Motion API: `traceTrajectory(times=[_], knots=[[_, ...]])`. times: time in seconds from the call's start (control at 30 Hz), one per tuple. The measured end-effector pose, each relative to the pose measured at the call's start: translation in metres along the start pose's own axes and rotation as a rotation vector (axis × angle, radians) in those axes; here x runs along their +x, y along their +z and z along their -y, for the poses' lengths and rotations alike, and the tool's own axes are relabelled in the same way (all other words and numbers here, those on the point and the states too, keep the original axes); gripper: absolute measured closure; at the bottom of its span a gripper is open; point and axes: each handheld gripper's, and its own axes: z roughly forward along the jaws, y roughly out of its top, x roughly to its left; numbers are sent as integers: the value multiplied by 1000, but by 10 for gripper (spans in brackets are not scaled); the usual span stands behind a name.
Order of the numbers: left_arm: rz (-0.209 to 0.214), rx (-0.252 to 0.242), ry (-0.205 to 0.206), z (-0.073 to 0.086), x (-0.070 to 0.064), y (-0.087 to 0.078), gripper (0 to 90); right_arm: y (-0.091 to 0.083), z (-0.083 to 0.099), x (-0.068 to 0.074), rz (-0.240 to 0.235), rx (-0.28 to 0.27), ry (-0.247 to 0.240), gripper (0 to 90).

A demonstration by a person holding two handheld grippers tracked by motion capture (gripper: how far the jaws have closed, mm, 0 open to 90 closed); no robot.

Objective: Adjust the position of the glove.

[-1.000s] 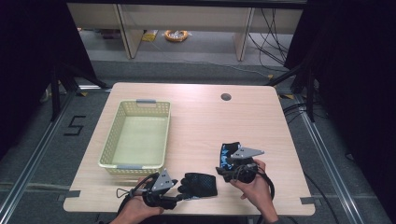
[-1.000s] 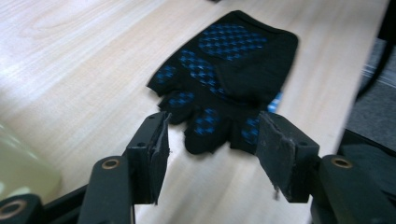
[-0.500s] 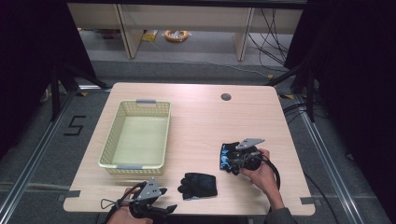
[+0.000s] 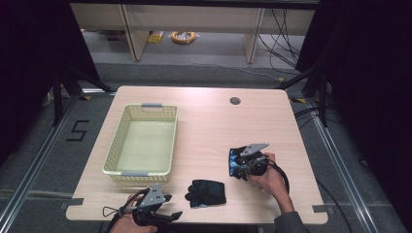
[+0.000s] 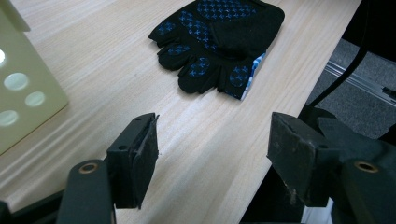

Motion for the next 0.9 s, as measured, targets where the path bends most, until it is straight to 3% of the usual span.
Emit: traceTrajectory(times=[0.07,0.1,0.2,0.23,0.33,0.37,0.47,0.5,0.57,0.63,0.67,0.7,0.73,0.83,0.87,0.9], knots=[[11,-18,-20,0,-1,1,331,0,0,0,-10,1,5,601],[3,8,5,0,1,0,331,0,1,0,-9,-1,-13,645],[2,9,30,-1,3,-1,332,0,1,2,7,7,-7,691],[2,4,28,-1,2,-1,332,1,-1,6,26,23,-9,776],[6,-8,16,-1,2,-1,334,0,-3,9,21,51,23,826],[-6,-9,-1,-1,2,-1,335,0,-2,6,10,46,23,900],[6,-27,-25,-1,0,-1,336,1,1,7,13,14,71,900],[-2,0,2,-1,3,-2,336,0,0,7,-1,16,95,900],[2,-9,-1,-1,2,-1,336,0,0,6,9,18,84,900],[12,-23,5,-1,1,-1,337,0,0,6,0,-3,96,876],[14,-19,5,-1,1,-1,336,-1,-1,5,-6,-26,104,821],[14,-18,4,-1,1,0,336,-4,-3,4,8,-24,94,696],[14,-4,23,-1,2,-1,336,-4,-4,4,22,-23,94,654],[14,-6,23,-2,2,-1,336,-4,-4,2,18,0,99,581],[13,-7,21,-2,2,-1,336,0,-3,0,41,-6,97,570],[9,-21,-16,-1,0,-1,336,3,-1,0,31,-4,87,550]])
